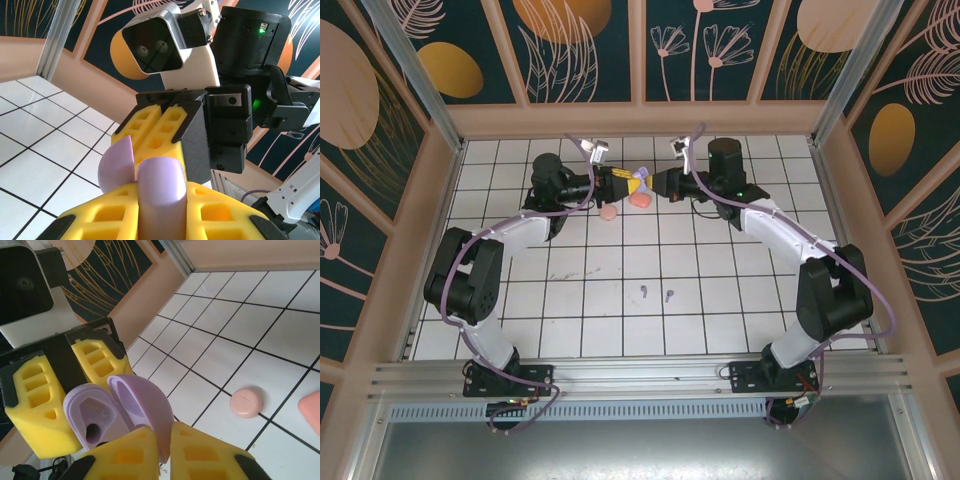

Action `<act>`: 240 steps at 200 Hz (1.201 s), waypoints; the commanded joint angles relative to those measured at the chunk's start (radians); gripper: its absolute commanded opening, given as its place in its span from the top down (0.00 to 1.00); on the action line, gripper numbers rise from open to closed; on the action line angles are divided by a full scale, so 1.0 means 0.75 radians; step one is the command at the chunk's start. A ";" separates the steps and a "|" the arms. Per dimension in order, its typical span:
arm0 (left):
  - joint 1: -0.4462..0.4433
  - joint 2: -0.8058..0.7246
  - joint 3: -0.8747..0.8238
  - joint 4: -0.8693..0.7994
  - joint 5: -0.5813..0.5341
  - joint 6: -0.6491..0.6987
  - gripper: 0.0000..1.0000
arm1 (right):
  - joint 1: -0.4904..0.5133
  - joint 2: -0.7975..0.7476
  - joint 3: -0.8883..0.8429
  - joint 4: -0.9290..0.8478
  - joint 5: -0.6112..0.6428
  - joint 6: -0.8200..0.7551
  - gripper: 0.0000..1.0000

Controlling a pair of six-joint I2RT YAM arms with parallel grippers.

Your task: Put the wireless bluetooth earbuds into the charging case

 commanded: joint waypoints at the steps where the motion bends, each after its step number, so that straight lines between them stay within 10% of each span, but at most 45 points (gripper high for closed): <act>1: -0.018 -0.026 0.029 -0.001 0.027 0.032 1.00 | 0.032 0.014 0.057 0.001 -0.007 -0.029 0.95; 18: -0.017 -0.022 0.033 -0.006 0.022 0.032 1.00 | 0.032 0.013 0.061 -0.005 0.004 -0.031 1.00; 56: -0.017 -0.043 0.039 -0.144 -0.090 0.139 0.56 | 0.034 0.006 0.094 -0.051 0.078 -0.044 1.00; 89: -0.002 -0.105 0.046 -0.268 -0.193 0.280 0.40 | 0.036 0.012 0.154 -0.193 0.239 -0.112 1.00; 240: 0.036 0.011 0.655 -1.750 -0.267 1.233 0.33 | 0.176 0.098 0.349 -0.597 0.889 -0.751 1.00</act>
